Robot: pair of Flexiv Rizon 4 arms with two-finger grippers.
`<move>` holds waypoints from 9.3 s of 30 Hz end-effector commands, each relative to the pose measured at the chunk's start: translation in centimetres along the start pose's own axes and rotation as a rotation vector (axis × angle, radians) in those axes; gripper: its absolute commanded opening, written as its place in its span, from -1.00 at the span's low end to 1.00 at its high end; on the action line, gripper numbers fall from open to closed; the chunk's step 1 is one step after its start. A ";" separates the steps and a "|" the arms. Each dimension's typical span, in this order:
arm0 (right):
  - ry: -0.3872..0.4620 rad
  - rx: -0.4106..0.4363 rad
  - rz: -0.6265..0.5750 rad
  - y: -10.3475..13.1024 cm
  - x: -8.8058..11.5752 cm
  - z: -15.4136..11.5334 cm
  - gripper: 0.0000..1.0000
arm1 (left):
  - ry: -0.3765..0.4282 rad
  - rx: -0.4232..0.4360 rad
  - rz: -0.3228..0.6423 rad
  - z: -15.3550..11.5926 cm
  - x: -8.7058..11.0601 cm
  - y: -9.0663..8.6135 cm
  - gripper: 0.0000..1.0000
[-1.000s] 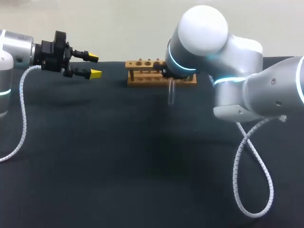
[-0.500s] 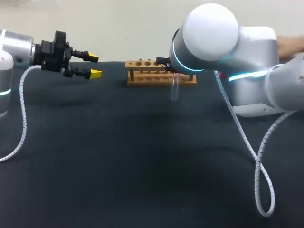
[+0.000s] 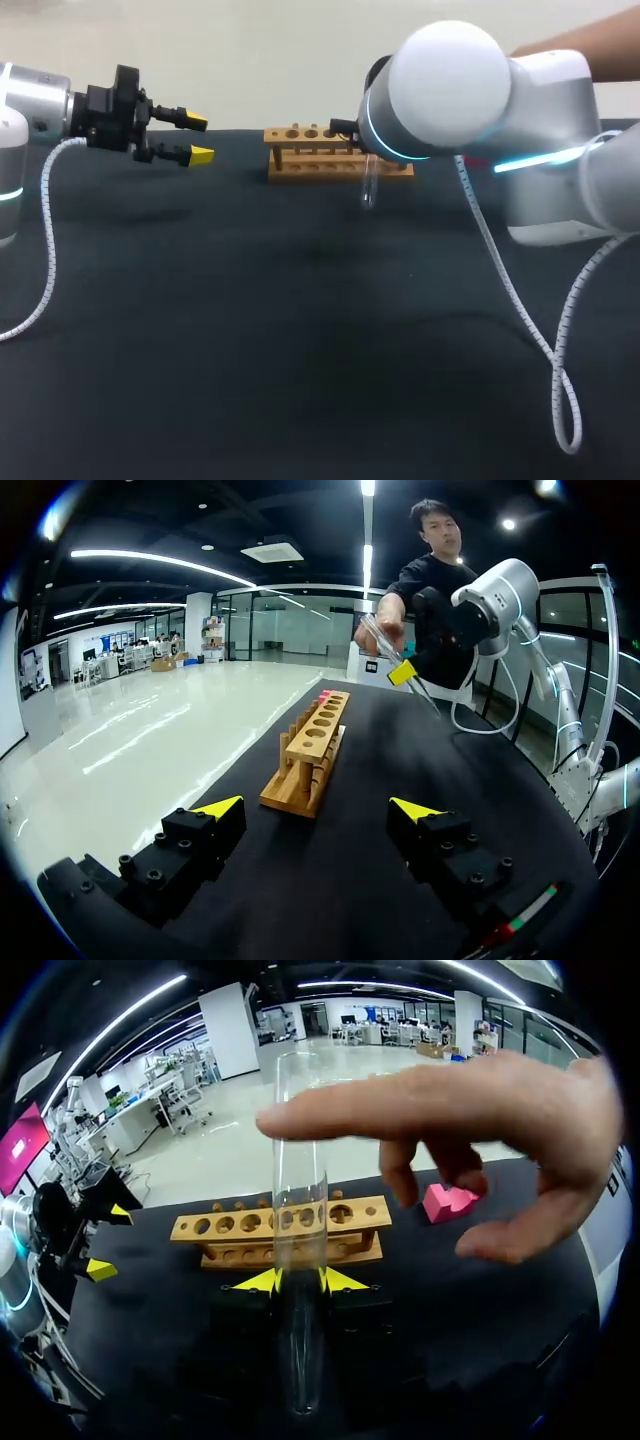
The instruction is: Grasp the test tube, adjust it, and insert it.
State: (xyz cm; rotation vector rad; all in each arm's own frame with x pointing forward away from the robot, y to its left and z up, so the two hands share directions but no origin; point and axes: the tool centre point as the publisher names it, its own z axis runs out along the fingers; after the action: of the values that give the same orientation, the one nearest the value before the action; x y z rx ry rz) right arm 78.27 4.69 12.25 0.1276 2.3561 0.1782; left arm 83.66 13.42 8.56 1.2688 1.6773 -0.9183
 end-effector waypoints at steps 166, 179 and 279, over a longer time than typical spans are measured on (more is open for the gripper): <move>-0.044 0.019 -0.020 -0.4 0.9 -0.2 -1.00 | -0.003 -0.006 0.003 0.0 0.1 -0.2 1.00; -0.044 0.019 -0.020 -0.4 0.9 -0.2 -1.00 | -0.003 -0.006 0.003 0.0 0.1 -0.2 1.00; -0.770 0.060 -0.051 -0.3 -10.6 6.9 -1.00 | -0.003 -0.006 0.003 0.0 0.1 -0.2 1.00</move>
State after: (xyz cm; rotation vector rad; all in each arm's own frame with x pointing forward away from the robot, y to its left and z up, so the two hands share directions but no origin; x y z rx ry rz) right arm 90.45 3.50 14.97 0.1379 1.5979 0.0159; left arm 83.66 13.42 8.56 1.2688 1.6773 -0.9183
